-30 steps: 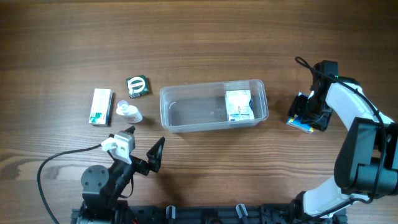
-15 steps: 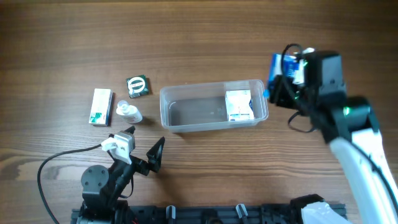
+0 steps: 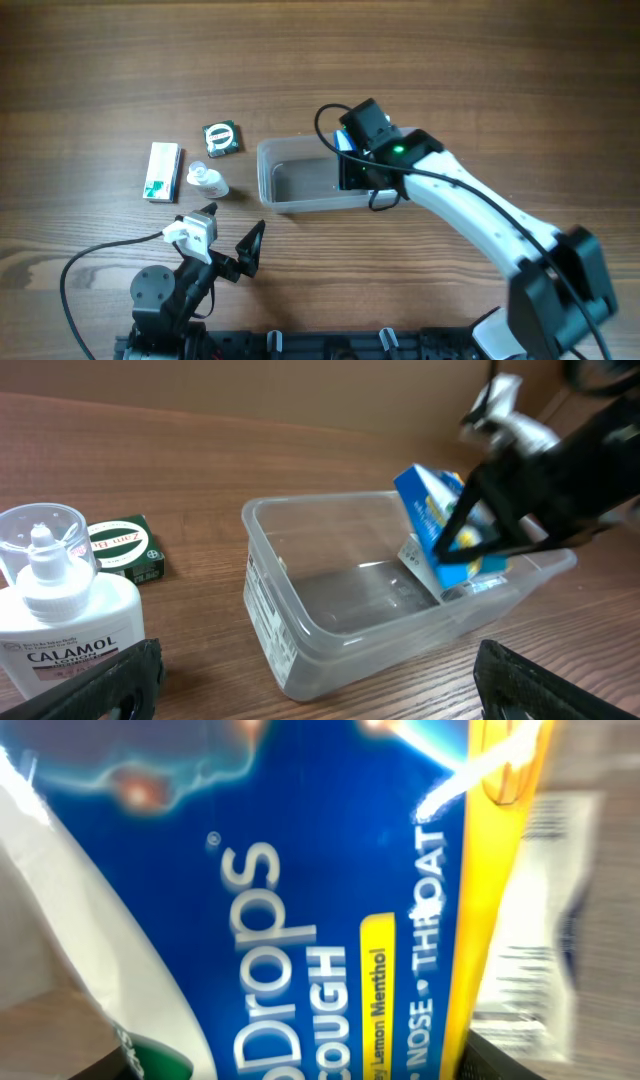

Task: Pack container
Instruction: 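Lower the VapoDrops box into the container beside the bandage box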

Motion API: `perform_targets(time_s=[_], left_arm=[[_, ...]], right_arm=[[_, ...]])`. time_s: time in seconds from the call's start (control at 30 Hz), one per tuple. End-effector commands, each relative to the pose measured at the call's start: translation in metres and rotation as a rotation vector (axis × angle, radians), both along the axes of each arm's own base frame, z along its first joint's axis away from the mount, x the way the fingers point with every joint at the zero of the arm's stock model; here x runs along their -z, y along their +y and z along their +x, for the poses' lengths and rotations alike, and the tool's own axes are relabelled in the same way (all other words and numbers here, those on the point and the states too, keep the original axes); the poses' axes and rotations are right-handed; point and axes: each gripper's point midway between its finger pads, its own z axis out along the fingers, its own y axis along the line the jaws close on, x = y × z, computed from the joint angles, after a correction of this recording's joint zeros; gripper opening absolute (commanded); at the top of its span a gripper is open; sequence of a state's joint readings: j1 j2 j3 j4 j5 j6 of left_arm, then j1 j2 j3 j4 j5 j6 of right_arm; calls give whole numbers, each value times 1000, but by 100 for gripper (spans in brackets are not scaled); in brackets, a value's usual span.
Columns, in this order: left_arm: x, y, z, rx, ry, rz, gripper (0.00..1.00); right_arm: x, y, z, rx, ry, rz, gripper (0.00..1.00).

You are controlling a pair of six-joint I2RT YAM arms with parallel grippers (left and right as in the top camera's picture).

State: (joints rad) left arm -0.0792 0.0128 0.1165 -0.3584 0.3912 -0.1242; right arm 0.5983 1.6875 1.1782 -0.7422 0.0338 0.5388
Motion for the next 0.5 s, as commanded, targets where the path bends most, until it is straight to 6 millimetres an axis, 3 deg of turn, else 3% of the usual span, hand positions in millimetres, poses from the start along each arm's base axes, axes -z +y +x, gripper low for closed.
perform_targets(time_s=[0.0,0.13,0.37,0.47], left_arm=[[0,0,0,1,-8,3,100],[0,0,0,1,-8,3,100],[0,0,0,1,-8,3,100],[0,0,0,1,-8,3,100]], right_arm=[[20,18,-15,-26,61,9,64],[25,29,-21,-39,57,-5,69],[29,9,-22,26,58,-95,71],[30,2,-24,26,63,-126,78]])
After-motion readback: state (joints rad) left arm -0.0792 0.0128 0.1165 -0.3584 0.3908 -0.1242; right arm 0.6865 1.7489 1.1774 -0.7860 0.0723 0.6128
